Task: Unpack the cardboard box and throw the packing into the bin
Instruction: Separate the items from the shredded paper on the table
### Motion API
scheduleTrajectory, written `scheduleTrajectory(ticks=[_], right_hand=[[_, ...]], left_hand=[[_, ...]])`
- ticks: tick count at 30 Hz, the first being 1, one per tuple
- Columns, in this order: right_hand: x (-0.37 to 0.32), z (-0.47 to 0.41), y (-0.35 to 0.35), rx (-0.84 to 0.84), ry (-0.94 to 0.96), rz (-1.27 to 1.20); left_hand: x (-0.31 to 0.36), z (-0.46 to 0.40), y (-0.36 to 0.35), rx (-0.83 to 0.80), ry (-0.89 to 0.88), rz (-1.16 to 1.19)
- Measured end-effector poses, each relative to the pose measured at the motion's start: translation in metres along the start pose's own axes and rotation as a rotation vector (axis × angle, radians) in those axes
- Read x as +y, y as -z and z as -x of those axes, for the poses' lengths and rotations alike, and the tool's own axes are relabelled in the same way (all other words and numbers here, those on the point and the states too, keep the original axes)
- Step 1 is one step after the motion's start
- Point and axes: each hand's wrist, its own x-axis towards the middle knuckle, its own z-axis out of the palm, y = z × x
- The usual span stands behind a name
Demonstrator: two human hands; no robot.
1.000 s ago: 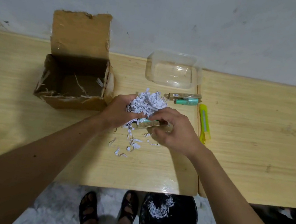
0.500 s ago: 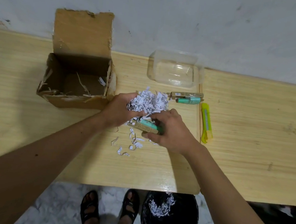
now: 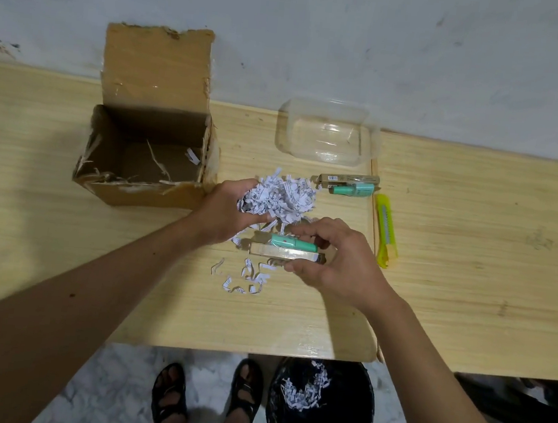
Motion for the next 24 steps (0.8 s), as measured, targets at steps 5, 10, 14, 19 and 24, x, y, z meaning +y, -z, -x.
scheduleTrajectory(ticks=[5,10,14,19,24], right_hand=[[-0.003,0.01,0.026,0.075,-0.021,-0.017],[0.009,0.014,0.054,0.118,-0.059,-0.012],[0.032,0.006,0.071,0.143,-0.1,0.029],[0.061,-0.017,0.079,0.167,-0.113,0.157],[0.073,-0.037,0.072,0.205,-0.119,0.18]], left_hand=[[0.001,0.002,-0.002,0.005,-0.003,-0.045],[0.007,0.003,-0.001,0.002,0.056,-0.025],[0.009,0.004,-0.002,-0.012,0.129,0.033],[0.007,0.002,-0.005,-0.028,0.169,0.117],[0.01,0.004,-0.004,-0.019,0.169,0.134]])
